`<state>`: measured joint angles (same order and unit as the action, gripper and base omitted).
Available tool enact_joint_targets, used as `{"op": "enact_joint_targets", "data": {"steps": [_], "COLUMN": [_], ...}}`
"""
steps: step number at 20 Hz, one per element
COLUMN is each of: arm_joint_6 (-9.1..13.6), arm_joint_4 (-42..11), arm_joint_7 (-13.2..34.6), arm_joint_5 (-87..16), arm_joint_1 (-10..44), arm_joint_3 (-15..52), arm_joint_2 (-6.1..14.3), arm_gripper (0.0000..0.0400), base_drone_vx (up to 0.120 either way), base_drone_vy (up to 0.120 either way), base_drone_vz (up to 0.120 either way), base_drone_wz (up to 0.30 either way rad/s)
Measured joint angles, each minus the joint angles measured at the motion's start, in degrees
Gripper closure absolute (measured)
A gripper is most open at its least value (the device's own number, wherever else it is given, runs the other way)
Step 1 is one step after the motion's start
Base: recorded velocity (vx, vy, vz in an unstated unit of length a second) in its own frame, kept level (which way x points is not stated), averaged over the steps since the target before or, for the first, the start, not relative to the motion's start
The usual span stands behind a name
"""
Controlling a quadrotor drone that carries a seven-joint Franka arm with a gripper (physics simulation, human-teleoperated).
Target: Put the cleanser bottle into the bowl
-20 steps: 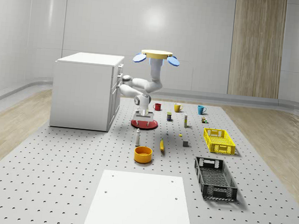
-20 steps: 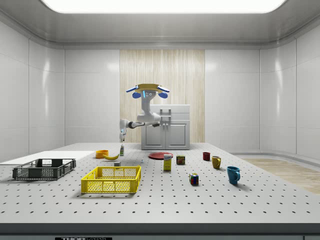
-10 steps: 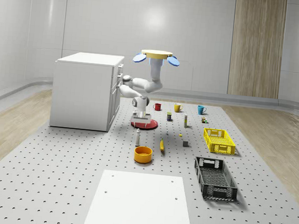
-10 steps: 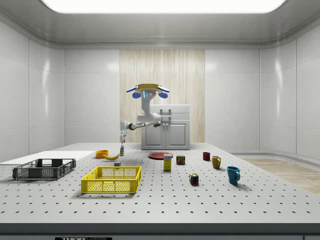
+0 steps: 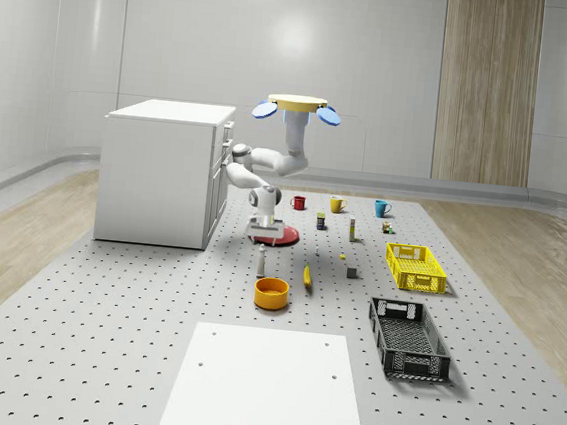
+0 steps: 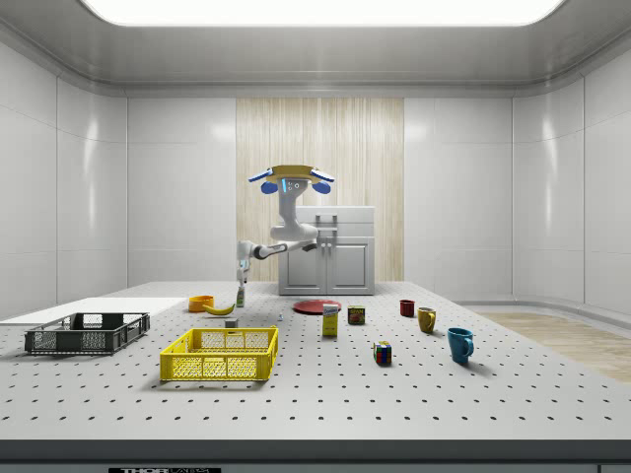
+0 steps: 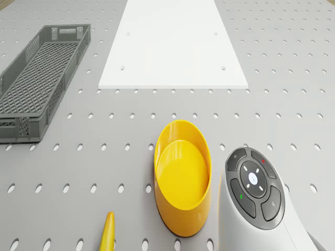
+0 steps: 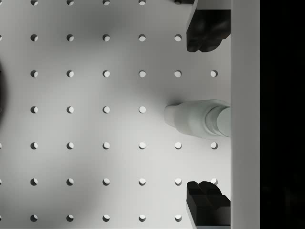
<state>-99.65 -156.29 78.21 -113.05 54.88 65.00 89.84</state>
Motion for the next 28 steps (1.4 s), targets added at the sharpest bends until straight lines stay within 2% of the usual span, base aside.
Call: {"op": "enact_joint_targets", "data": {"steps": [7, 8, 10, 12, 15, 20, 28], "arm_joint_6": [-0.5, -0.5, -0.5, -0.6, -0.5, -0.5, 0.8], "arm_joint_4": [0.7, 0.7, 0.8, 0.9, 0.9, 0.9, -0.4], "arm_joint_7": [-0.2, -0.2, -0.2, -0.3, -0.3, -0.3, -0.5], "arm_joint_5": [-1.1, -1.2, -1.4, -1.5, -1.6, -1.7, 0.7], "arm_joint_1": [0.2, 0.2, 0.3, 0.3, 0.3, 0.2, -0.7], "arm_joint_3": [-1.2, -1.3, -1.4, -1.5, -1.6, -1.7, 1.0], "arm_joint_2": [-0.2, -0.3, -0.3, -0.4, -0.5, -0.6, -0.4], "arm_gripper": [0.0, 0.006, 0.0145, 0.0196, 0.0238, 0.0264, 0.0274], "base_drone_vx": [0.0, 0.0, 0.0, 0.0, 0.0, 0.0, 0.0], "base_drone_vy": [0.0, 0.0, 0.0, 0.0, 0.0, 0.0, 0.0], "base_drone_vz": [0.0, 0.0, 0.0, 0.0, 0.0, 0.0, 0.0], "base_drone_wz": [0.0, 0.0, 0.0, 0.0, 0.0, 0.0, 0.0]}}
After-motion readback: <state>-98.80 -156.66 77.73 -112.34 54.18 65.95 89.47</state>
